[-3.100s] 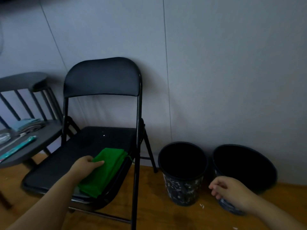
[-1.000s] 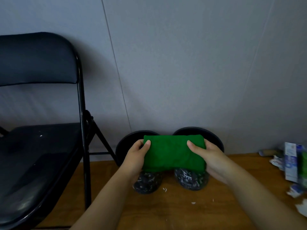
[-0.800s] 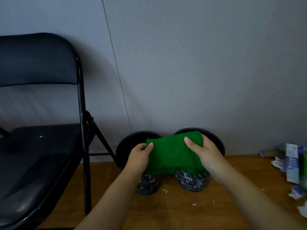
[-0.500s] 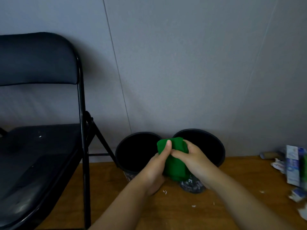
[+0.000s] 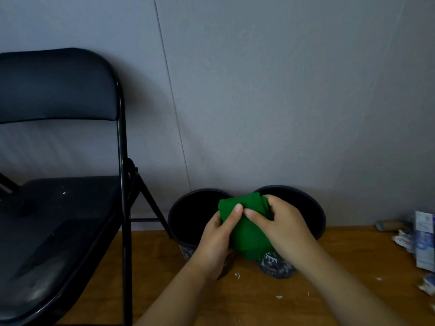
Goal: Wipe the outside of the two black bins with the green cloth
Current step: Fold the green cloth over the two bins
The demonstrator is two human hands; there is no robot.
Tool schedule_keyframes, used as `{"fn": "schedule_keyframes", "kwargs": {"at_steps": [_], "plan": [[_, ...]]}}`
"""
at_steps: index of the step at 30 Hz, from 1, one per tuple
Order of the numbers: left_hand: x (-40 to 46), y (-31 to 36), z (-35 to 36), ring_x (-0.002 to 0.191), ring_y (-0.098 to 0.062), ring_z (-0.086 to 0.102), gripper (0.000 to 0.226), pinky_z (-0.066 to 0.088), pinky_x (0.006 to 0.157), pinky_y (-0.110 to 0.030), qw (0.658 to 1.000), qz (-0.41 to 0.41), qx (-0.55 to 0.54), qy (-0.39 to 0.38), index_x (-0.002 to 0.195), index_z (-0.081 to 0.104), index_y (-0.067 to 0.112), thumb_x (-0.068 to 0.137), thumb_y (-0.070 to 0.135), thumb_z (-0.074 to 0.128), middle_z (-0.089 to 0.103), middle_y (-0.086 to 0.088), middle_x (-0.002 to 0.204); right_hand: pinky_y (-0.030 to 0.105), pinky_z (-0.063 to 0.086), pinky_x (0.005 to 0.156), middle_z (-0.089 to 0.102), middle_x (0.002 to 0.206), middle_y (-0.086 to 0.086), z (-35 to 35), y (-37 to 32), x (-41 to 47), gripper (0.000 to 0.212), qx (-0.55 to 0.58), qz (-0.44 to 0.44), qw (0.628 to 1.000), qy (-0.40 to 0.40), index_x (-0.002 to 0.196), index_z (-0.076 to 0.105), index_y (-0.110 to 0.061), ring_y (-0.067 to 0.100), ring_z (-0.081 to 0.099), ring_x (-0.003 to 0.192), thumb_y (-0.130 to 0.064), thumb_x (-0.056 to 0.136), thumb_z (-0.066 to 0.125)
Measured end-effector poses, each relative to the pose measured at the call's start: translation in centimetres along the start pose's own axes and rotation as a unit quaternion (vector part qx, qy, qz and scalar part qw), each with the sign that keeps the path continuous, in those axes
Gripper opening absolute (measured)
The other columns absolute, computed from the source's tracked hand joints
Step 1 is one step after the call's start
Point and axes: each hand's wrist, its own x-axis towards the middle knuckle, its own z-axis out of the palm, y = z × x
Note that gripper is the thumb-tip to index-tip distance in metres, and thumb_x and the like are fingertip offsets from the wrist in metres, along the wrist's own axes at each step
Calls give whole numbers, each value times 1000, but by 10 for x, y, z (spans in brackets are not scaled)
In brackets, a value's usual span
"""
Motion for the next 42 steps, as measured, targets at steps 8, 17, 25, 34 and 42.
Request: {"fn": "schedule_keyframes", "kwargs": {"at_steps": [8,17,25,34,42], "plan": [[-1,4,-1,113,-27,67,44,54,96,-48,1000,9,-3,-26,129,59,13,88,30,61,70,-10,121,28,53,75,60,105,-7,-4,7,6,58,-23,73,996,49,110,61,-26,9,61,90,-68,70,68],[0,4,-2,113,-26,67,43,54,96,-46,999,5,25,-39,129,58,14,89,28,61,69,-10,123,34,58,80,74,103,1,-7,13,-1,30,306,128,938,-105,109,69,-21,15,71,93,-32,81,72],[4,3,10,94,-19,73,21,60,76,-29,993,63,75,65,113,68,14,93,20,63,76,-5,102,28,58,80,70,104,-11,1,17,1,32,135,-29,990,-35,117,62,-25,0,65,95,-34,86,69],[8,4,12,89,-19,69,9,60,63,-27,985,-14,131,113,101,66,13,95,19,63,70,-8,99,28,54,72,60,110,-9,14,23,2,38,-205,-122,970,42,130,47,-25,7,60,92,-41,95,52],[8,1,12,94,-34,68,14,57,82,-48,970,-11,141,196,97,68,3,88,14,68,70,-22,100,30,46,94,41,137,1,28,12,-10,89,-282,-122,951,-31,151,13,-11,16,48,117,-54,85,55]]}}
